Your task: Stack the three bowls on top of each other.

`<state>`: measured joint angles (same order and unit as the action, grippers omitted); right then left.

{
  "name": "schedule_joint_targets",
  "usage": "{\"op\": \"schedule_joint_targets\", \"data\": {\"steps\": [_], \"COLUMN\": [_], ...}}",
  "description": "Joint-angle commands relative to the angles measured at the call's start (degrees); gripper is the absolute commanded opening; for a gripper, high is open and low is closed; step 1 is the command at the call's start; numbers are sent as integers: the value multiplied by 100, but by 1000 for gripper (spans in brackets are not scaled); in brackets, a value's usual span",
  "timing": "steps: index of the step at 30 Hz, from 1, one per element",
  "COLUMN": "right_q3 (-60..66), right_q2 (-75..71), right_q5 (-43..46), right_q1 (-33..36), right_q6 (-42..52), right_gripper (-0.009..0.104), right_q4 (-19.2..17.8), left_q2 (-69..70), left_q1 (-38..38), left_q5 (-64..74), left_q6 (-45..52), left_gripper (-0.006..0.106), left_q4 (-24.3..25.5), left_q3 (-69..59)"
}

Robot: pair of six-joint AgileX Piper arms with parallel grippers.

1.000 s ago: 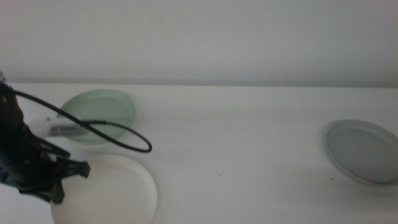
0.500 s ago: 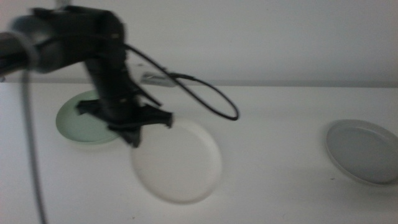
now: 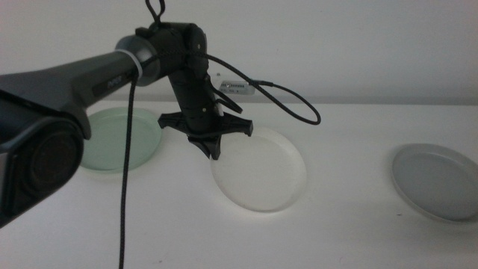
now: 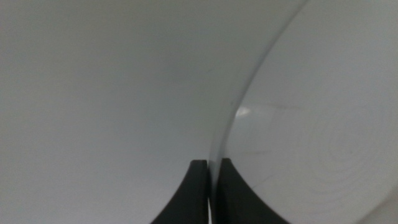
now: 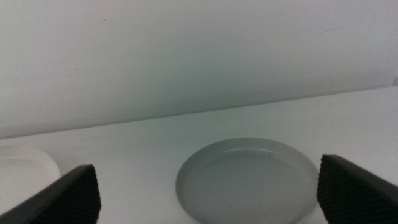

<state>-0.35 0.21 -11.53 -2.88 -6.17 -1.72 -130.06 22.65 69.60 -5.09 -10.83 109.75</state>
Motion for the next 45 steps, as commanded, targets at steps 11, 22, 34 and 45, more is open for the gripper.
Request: {"op": "schedule_joint_targets", "data": {"steps": [11,22,34,45], "right_q3": [252,252,252,252], "right_q2": [-220,-220,-220,-220], "right_q5": [53,53,53,53], "right_q1": [-4,-4,-4,-4], "right_q6": [16,16,16,16], "right_gripper": [93,93,93,93], "right_q4": [-53,-53,-53,-53], "left_q2": [-306,1358,1148,-105], "left_q1": [26,-66,-2664,-3399], "left_q5": [517,565,-350,-456], "left_q6": [113,-189,1331,1861], "left_gripper": [21,94,94,94], "left_q4": [91,2298,1121,65], "left_q3": [84,-31,-173,363]}}
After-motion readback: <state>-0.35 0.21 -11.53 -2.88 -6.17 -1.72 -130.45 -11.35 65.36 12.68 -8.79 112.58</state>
